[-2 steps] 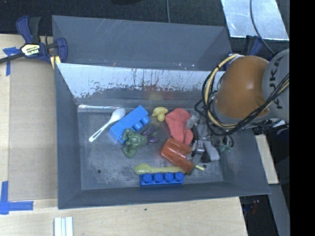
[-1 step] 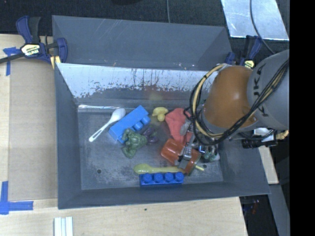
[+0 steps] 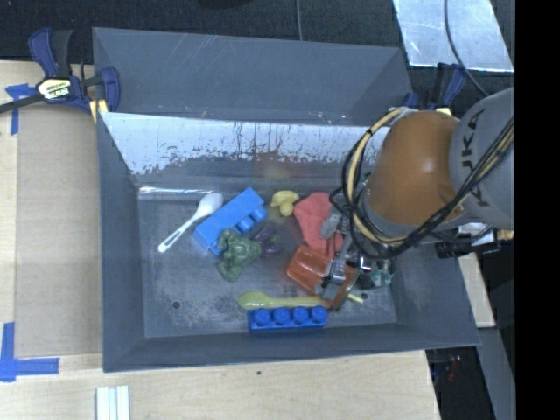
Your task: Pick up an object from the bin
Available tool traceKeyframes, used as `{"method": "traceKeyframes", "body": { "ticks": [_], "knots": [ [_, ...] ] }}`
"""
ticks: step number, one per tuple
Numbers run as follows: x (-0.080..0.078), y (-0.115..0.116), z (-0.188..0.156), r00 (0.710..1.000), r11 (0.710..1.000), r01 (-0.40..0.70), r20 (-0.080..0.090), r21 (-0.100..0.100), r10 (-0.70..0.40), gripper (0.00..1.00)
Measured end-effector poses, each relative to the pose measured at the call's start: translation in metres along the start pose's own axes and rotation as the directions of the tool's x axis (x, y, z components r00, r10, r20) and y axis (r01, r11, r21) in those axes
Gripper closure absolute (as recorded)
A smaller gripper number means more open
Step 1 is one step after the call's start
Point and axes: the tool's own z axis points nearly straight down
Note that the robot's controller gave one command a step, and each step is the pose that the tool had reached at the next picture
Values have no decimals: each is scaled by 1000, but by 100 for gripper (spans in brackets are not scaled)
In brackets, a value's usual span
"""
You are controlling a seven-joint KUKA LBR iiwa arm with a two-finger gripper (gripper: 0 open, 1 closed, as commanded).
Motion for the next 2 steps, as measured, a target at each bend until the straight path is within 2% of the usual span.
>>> {"method": "traceKeyframes", "body": {
  "ticks": [1,2],
  "knots": [
    [10,-5,67,982,982,-189,6,-1,189,0],
    [7,-6,54,982,982,-188,2,1,188,100]
  ]
}}
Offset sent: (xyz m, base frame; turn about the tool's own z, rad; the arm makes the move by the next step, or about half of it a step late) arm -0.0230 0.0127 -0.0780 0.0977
